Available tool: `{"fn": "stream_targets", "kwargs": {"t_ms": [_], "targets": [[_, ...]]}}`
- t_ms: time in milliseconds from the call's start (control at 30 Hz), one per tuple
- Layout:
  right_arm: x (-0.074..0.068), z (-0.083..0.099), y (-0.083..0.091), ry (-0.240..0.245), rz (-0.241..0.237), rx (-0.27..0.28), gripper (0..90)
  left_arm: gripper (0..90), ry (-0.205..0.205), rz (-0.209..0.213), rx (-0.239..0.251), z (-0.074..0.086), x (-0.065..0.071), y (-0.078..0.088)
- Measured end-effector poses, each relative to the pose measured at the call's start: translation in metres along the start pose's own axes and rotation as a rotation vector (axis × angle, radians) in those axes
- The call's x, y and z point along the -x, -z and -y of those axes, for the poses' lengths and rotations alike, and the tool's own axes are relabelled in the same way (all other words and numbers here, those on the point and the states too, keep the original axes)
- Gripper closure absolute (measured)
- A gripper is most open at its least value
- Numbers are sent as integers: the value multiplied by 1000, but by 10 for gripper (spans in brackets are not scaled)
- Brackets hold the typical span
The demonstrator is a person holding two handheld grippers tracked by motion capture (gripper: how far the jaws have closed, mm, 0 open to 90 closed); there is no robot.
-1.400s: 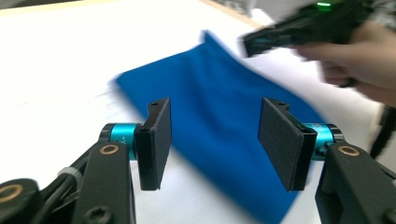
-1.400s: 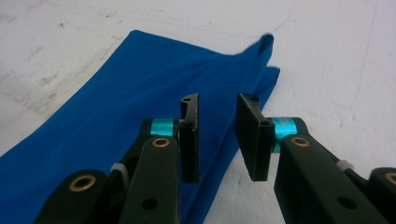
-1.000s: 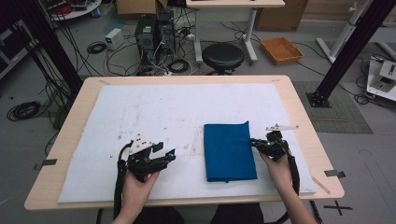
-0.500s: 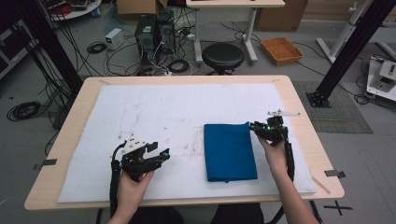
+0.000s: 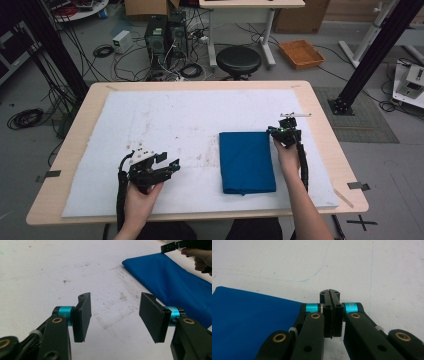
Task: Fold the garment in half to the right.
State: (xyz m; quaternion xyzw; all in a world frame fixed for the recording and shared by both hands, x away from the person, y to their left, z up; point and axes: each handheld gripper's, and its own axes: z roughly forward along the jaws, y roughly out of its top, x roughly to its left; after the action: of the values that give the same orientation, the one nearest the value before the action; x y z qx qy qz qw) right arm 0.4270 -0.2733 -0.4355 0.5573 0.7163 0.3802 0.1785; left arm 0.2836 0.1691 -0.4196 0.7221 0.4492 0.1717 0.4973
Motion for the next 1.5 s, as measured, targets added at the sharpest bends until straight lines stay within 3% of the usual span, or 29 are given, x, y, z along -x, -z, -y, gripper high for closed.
{"fn": "stream_targets", "kwargs": {"t_ms": [33, 67, 267, 433, 533, 600, 667, 900, 1233, 1500], "targets": [[0, 0, 0, -1, 6, 4, 758, 431, 3, -1, 3, 0, 0, 0], [0, 0, 1, 2, 12, 11, 724, 430, 2, -2, 5, 0, -1, 1], [3, 4, 27, 28, -11, 78, 584, 391, -1, 15, 32, -6, -13, 8], [6, 15, 66, 68, -61, 148, 455, 378, -33, 33, 72, -18, -26, 15], [9, 23, 84, 89, -95, 176, 395, 377, -91, 4, 77, -27, -34, 15], [13, 31, 93, 82, -78, 176, 282, 377, -125, -49, 71, -32, -38, 14], [19, 35, 98, 61, -70, 179, 229, 377, -136, -75, 84, -31, -42, 15], [37, 44, 106, 53, -104, 182, 220, 332, -146, -105, 85, -25, -53, 22], [29, 44, 100, 122, -124, 156, 242, 325, -126, -122, 96, -19, -64, 32], [28, 43, 96, 117, -127, 146, 242, 322, -122, -90, 71, -15, -65, 31]]}}
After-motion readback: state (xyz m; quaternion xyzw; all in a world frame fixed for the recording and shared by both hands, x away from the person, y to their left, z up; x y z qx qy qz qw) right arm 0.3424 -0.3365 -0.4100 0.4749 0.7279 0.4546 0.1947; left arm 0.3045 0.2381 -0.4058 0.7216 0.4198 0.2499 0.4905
